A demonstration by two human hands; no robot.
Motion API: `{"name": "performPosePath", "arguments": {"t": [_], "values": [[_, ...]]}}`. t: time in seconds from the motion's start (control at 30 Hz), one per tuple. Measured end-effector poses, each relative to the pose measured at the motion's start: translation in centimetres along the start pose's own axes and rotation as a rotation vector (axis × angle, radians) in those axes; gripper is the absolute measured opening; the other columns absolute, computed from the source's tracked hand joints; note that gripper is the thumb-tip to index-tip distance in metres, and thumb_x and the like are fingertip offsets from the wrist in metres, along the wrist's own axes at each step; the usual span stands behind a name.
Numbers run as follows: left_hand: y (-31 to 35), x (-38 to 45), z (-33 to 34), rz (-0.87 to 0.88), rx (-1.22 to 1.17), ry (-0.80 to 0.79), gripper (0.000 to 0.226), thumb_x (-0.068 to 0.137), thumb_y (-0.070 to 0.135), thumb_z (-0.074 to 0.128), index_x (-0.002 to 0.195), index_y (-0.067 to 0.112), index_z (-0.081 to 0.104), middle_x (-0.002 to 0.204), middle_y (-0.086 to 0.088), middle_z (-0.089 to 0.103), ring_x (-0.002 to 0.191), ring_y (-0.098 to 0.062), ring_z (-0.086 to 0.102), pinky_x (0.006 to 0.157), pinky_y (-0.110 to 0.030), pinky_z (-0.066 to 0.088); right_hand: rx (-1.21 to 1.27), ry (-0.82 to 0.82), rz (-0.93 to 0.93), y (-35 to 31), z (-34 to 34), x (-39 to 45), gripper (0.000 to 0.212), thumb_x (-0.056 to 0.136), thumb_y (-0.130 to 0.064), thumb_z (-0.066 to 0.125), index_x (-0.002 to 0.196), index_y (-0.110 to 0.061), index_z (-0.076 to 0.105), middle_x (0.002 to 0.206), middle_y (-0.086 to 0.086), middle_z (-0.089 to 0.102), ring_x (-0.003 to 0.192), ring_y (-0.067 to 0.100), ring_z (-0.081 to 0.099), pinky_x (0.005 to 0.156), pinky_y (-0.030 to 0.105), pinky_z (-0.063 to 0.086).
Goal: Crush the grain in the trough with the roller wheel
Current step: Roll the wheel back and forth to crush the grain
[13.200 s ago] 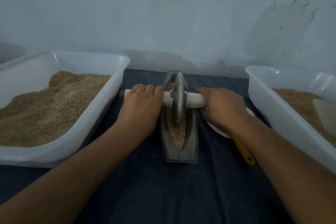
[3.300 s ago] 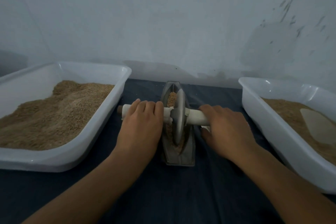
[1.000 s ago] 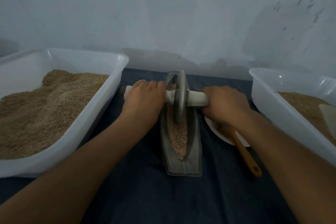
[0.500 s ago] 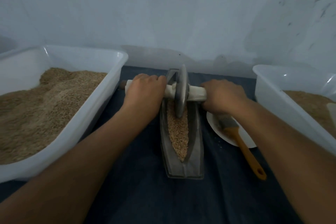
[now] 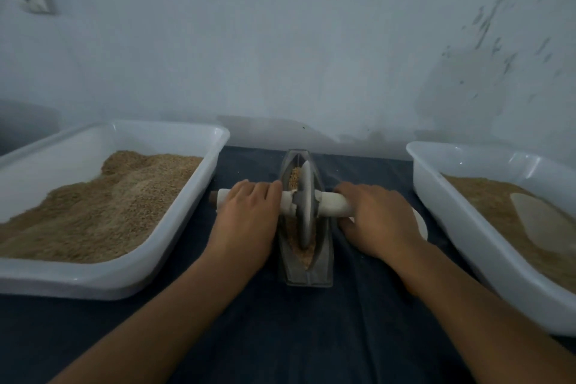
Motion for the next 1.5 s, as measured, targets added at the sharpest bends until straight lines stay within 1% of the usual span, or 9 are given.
{"name": "performPosePath", "arguments": {"t": [0.33,0.53,0.7,0.83,0.9,1.0,1.17,1.3,1.5], "values": [[-0.6,0.0,1.0,0.002,-0.003,0.019,0.073,0.086,0.025,0.069,0.147,0.018,0.030,0.139,0.001,0.051,0.126,-0.018,0.048,0.118,-0.034,0.026,-0.032,-0.021,0.005,-0.2,0.1,0.7,0.032,0.087,-0.040,0.061,0.119,-0.034,0.058,0.103,-0.008,0.067,0.091,0.020,0.063,0.074,0.036,0.045],[-1.9,4.6,3.2,0.013,0.039,-0.032,0.051,0.085,0.021,0.069,0.129,0.022,0.044,0.127,0.004,0.060,0.117,-0.015,0.055,0.119,-0.033,0.025,-0.052,-0.111,0.067,1.1,2.2,4.0,0.033,0.085,-0.042,0.065,0.117,-0.036,0.057,0.098,-0.009,0.067,0.085,0.018,0.063,0.060,0.032,0.034],[-2.7,7.3,4.4,-0.014,0.079,-0.004,0.027,0.089,0.025,0.064,0.111,0.025,0.049,0.107,0.007,0.064,0.096,-0.013,0.059,0.092,-0.027,0.039,-0.039,-0.222,0.099,2.0,3.3,7.2,0.032,0.080,-0.040,0.065,0.111,-0.038,0.058,0.094,-0.010,0.064,0.078,0.019,0.055,0.052,0.029,0.026],[-3.5,9.1,5.0,-0.074,0.065,-0.029,0.025,0.090,0.028,0.066,0.110,0.026,0.050,0.101,0.006,0.065,0.088,-0.014,0.063,0.067,-0.028,0.038,-0.010,-0.302,0.066,2.7,3.7,9.3,0.045,0.079,-0.041,0.067,0.122,-0.042,0.056,0.109,-0.009,0.067,0.096,0.019,0.062,0.062,0.031,0.038],[-3.8,9.7,5.2,-0.106,0.068,-0.022,0.023,0.091,0.029,0.064,0.111,0.029,0.052,0.097,0.007,0.066,0.085,-0.014,0.064,0.071,-0.029,0.040,-0.002,-0.324,0.044,2.9,3.7,10.0,0.055,0.078,-0.040,0.068,0.131,-0.041,0.052,0.116,-0.009,0.066,0.104,0.019,0.062,0.068,0.033,0.042],[-4.0,10.0,5.2,-0.131,0.071,-0.033,0.026,0.091,0.029,0.062,0.114,0.033,0.052,0.093,0.009,0.067,0.086,-0.013,0.065,0.103,-0.040,0.037,0.001,-0.339,0.026,2.8,3.7,10.6,0.056,0.078,-0.040,0.067,0.132,-0.042,0.052,0.116,-0.010,0.066,0.103,0.018,0.062,0.068,0.033,0.043],[-3.1,9.0,4.3,-0.070,0.125,0.027,0.024,0.091,0.031,0.062,0.112,0.031,0.052,0.097,0.008,0.066,0.085,-0.013,0.065,0.075,-0.030,0.040,0.028,-0.360,0.082,2.7,3.9,9.3,0.041,0.079,-0.040,0.067,0.119,-0.043,0.056,0.104,-0.010,0.066,0.091,0.019,0.061,0.058,0.031,0.033],[-2.5,7.6,3.7,-0.038,0.121,0.000,0.030,0.089,0.032,0.064,0.115,0.030,0.049,0.106,0.009,0.063,0.093,-0.013,0.063,0.082,-0.029,0.043,0.043,-0.292,0.100,2.5,3.5,6.7,0.038,0.080,-0.038,0.066,0.116,-0.042,0.053,0.094,-0.009,0.063,0.082,0.019,0.059,0.057,0.031,0.032],[-1.8,3.9,2.2,-0.042,0.100,-0.015,0.043,0.090,0.031,0.063,0.128,0.028,0.042,0.113,0.008,0.060,0.097,-0.012,0.060,0.084,-0.028,0.042,0.014,-0.142,0.033,1.0,1.9,4.0,0.037,0.084,-0.041,0.063,0.120,-0.039,0.055,0.102,-0.008,0.067,0.091,0.020,0.064,0.064,0.033,0.036]]}}
Point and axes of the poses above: each hand's wrist, its own x-axis towards the middle knuckle, its own z-axis out of the palm, y = z × x, the point moved 4 cm from there along x, towards the middle knuckle
